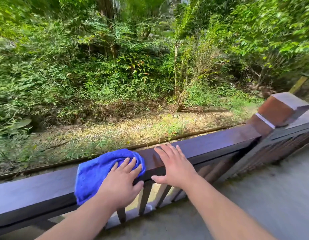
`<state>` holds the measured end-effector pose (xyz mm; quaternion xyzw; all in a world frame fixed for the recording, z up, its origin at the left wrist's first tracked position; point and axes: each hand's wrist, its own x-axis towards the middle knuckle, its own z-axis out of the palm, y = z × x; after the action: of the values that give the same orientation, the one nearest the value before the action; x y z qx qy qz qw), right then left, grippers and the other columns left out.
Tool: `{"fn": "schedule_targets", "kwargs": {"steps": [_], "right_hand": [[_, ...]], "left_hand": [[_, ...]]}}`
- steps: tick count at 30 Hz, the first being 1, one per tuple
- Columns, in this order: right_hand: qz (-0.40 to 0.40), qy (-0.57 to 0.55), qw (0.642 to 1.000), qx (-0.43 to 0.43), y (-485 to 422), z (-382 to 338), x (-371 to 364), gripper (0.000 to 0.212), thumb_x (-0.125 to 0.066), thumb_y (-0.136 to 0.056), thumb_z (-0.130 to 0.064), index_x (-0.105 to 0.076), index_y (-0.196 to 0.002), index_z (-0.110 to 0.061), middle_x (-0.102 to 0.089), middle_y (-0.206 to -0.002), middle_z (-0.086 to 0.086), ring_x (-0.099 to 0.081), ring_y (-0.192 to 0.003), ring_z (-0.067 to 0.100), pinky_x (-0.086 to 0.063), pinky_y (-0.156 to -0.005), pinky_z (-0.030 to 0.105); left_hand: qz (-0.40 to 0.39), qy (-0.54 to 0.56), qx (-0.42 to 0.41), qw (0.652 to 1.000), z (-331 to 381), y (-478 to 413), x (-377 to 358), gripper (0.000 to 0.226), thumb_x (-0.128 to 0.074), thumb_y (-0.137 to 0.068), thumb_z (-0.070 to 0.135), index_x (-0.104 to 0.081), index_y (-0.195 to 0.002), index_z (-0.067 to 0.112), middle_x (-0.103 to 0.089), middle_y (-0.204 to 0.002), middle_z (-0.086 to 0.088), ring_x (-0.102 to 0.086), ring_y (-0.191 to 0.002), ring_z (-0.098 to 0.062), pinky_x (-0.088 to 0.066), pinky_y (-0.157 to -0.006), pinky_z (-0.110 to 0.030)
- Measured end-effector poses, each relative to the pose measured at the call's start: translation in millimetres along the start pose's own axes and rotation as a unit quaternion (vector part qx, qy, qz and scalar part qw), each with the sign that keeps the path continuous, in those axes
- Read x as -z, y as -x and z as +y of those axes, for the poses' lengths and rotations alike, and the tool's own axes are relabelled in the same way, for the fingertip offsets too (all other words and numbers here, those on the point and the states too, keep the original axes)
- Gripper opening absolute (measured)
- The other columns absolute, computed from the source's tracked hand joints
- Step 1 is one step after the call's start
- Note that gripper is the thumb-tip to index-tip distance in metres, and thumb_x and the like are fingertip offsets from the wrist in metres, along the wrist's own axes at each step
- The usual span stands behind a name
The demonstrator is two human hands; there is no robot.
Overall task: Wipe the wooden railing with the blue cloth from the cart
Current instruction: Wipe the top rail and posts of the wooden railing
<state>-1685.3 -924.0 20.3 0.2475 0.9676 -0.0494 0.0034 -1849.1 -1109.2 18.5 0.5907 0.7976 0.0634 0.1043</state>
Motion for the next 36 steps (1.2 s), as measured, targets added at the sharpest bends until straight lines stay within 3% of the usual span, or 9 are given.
{"fn": "schedule_targets", "kwargs": {"steps": [14, 17, 20, 23, 27, 36], "right_hand": [[-0.018, -0.004, 1.0, -0.016, -3.6, 158.6, 9.8, 0.111, -0.054, -0.077, -0.085, -0.011, -0.162, -0.027, -0.016, -0.171, 0.005, -0.005, -0.157, 0.032, -0.002, -0.127, 0.059], [-0.032, -0.002, 0.999, -0.009, -9.7, 172.1, 6.8, 0.115, -0.051, -0.074, -0.088, -0.01, -0.161, -0.026, -0.014, -0.171, 0.006, -0.004, -0.157, 0.032, 0.0, -0.126, 0.06], [-0.024, 0.011, 1.0, 0.014, -15.7, 177.8, 4.6, 0.115, -0.048, -0.069, -0.088, -0.016, -0.159, -0.024, -0.025, -0.166, 0.008, -0.011, -0.155, 0.035, 0.001, -0.125, 0.062], [-0.01, 0.017, 0.999, 0.027, -16.8, 179.1, 4.1, 0.113, -0.056, -0.067, -0.083, -0.02, -0.156, -0.024, -0.034, -0.161, 0.007, -0.02, -0.151, 0.034, 0.0, -0.125, 0.061], [-0.035, 0.027, 0.999, 0.023, -15.3, 187.3, 10.5, 0.115, -0.063, -0.066, -0.078, -0.02, -0.157, -0.024, -0.033, -0.162, 0.007, -0.02, -0.152, 0.033, -0.004, -0.126, 0.06], [-0.059, 0.049, 0.996, -0.046, 3.4, 266.4, 38.4, 0.117, -0.045, -0.06, -0.084, -0.028, -0.158, -0.023, -0.035, -0.161, 0.006, -0.024, -0.151, 0.029, -0.006, -0.126, 0.055]], "left_hand": [[-0.011, -0.003, 0.01, 1.0, 112.5, -80.5, -12.8, 0.072, -0.025, -0.088, 0.063, -0.02, -0.154, 0.036, -0.004, -0.164, 0.009, 0.004, -0.15, -0.014, 0.004, -0.119, -0.039], [-0.017, 0.0, -0.006, 1.0, 123.0, -90.7, -8.4, 0.07, -0.027, -0.089, 0.062, -0.021, -0.154, 0.035, -0.006, -0.164, 0.01, 0.003, -0.15, -0.014, 0.005, -0.119, -0.038], [-0.027, 0.002, -0.03, 0.999, 131.8, -104.9, -7.2, 0.072, -0.026, -0.089, 0.063, -0.02, -0.154, 0.035, -0.006, -0.165, 0.009, 0.003, -0.15, -0.015, 0.006, -0.118, -0.037], [-0.037, -0.001, -0.061, 0.997, 139.7, -121.6, -9.6, 0.072, -0.028, -0.089, 0.062, -0.02, -0.154, 0.034, -0.005, -0.165, 0.008, 0.004, -0.15, -0.015, 0.007, -0.118, -0.038], [-0.038, -0.002, -0.099, 0.994, 149.1, -139.4, -13.5, 0.076, -0.026, -0.086, 0.064, -0.018, -0.155, 0.033, -0.006, -0.165, 0.006, 0.005, -0.15, -0.017, 0.009, -0.117, -0.04], [-0.058, 0.006, -0.164, 0.985, 196.9, -190.9, -21.0, 0.082, -0.018, -0.082, 0.068, -0.014, -0.155, 0.033, -0.004, -0.165, 0.004, 0.005, -0.151, -0.019, 0.011, -0.116, -0.041]]}}
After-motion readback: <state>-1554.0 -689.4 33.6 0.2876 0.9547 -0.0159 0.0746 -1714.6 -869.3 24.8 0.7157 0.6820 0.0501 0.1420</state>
